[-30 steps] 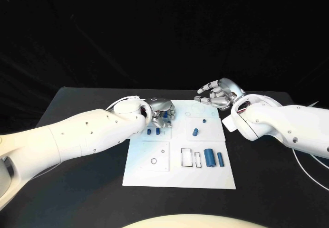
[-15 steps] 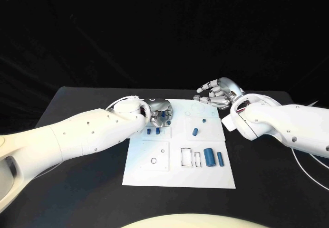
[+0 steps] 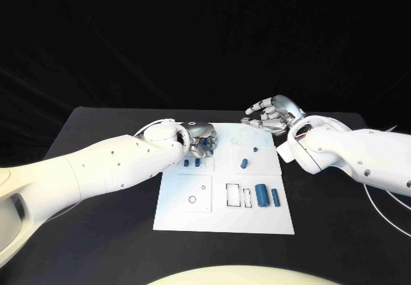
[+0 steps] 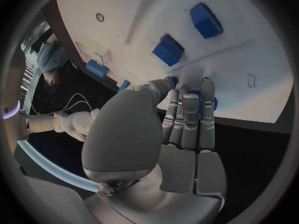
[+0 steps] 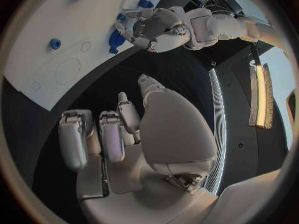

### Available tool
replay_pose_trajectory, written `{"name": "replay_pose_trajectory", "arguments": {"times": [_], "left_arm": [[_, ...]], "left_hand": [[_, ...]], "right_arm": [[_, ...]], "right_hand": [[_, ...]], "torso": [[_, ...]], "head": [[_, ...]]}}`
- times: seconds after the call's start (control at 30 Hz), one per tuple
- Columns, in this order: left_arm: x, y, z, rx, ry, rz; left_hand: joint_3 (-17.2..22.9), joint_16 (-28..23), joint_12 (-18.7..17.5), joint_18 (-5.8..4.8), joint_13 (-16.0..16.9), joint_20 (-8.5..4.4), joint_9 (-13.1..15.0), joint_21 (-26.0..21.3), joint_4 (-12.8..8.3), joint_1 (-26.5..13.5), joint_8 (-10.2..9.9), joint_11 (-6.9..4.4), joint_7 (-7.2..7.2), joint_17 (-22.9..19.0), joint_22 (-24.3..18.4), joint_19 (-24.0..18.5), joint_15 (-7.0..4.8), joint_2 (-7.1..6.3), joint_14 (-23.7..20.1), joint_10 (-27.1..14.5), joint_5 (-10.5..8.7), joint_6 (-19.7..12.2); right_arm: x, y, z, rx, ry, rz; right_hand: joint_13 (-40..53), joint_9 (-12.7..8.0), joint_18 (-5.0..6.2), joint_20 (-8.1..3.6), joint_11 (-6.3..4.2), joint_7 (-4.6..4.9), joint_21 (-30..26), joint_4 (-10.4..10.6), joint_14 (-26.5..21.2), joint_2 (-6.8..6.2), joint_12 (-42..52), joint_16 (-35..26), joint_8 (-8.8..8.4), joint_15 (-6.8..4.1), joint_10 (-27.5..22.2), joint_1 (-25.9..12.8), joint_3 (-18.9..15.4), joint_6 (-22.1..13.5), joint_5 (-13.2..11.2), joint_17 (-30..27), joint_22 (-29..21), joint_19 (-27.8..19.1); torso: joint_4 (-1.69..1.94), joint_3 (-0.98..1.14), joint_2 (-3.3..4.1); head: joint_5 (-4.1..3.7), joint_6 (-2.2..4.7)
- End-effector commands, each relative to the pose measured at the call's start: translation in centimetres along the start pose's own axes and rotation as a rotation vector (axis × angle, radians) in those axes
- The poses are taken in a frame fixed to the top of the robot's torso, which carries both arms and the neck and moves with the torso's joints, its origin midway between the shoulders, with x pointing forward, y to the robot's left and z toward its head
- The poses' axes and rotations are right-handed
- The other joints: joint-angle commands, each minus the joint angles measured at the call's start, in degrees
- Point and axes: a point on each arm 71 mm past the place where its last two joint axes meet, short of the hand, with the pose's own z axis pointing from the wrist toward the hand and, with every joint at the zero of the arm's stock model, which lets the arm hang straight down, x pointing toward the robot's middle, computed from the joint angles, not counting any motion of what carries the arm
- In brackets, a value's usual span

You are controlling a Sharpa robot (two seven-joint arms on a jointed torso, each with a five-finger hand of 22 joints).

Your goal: Assemble the parts on the task board

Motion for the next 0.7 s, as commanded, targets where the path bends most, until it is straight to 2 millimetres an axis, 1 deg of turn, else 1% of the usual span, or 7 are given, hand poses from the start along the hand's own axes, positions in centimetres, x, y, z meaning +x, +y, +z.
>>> {"name": "replay_pose_trajectory", "arguments": {"times": [0.03, 0.4, 0.43, 0.7], "left_arm": [[0.59, -0.28, 0.06, 0.013, 0.025, -0.012], [0.92, -0.58, 0.13, 0.017, 0.046, -0.016], [0.94, -0.57, 0.12, 0.015, 0.047, -0.016], [0.98, -0.41, 0.10, 0.003, 0.051, -0.013]], "left_hand": [[0.56, 0.96, -0.48, -0.11, -0.18, -0.18, -0.12, 1.08, -0.16, -0.32, -0.43, -0.21, 0.00, 1.00, 1.27, 1.14, -0.04, -0.06, 0.91, 0.86, -0.26, 0.68], [1.61, 3.90, -0.81, -0.76, -0.57, -0.53, -0.27, 4.21, -1.43, -0.73, -0.60, -0.79, -0.51, 4.33, 4.99, 3.79, -0.52, 0.28, 3.50, 2.94, -0.27, 2.39], [1.95, 4.41, -0.87, -0.90, -0.61, -0.66, -0.26, 4.94, -1.88, -0.72, -0.57, -0.98, -0.64, 4.80, 5.84, 4.40, -0.68, 0.57, 3.95, 3.56, -0.27, 3.01], [2.88, 6.31, -0.96, -1.40, -0.50, -1.17, -0.21, 7.40, -3.71, -0.77, -0.49, -1.58, -1.03, 7.37, 8.69, 6.46, -1.22, 1.45, 5.98, 5.73, -0.29, 5.09]], "right_arm": [[0.08, 0.17, 0.00, -0.020, 0.002, -0.006], [0.12, 0.19, 0.01, -0.020, 0.003, -0.005], [0.11, 0.19, 0.01, -0.020, 0.003, -0.006], [0.10, 0.20, -0.04, -0.020, 0.003, -0.005]], "right_hand": [[0.05, -0.07, 0.58, -0.59, -0.21, -0.15, 0.24, 0.07, 4.54, -0.01, 0.12, -0.09, 0.22, -0.38, 0.23, -0.28, 0.35, -0.18, -0.08, 10.16, 12.87, 4.30], [0.13, -0.07, 0.58, -0.60, -0.22, -0.16, 0.24, 0.06, 4.53, 0.02, 0.24, -0.10, 0.27, -0.39, 0.33, -0.25, 0.42, -0.16, -0.08, 10.14, 12.87, 4.30], [0.13, -0.07, 0.58, -0.60, -0.22, -0.16, 0.24, 0.06, 4.53, 0.02, 0.24, -0.10, 0.27, -0.39, 0.33, -0.25, 0.42, -0.16, -0.08, 10.14, 12.87, 4.30], [0.13, -0.07, 0.58, -0.60, -0.22, -0.16, 0.24, 0.06, 4.53, 0.02, 0.24, -0.10, 0.27, -0.39, 0.33, -0.25, 0.42, -0.16, -0.08, 10.14, 12.87, 4.30]], "torso": [[0.00, -0.02, -0.03], [-0.06, -0.05, 0.01], [-0.04, -0.05, 0.00], [0.05, -0.07, 0.02]], "head": [[-0.01, -0.10], [-0.05, -0.26], [-0.07, -0.26], [-0.20, -0.37]]}}
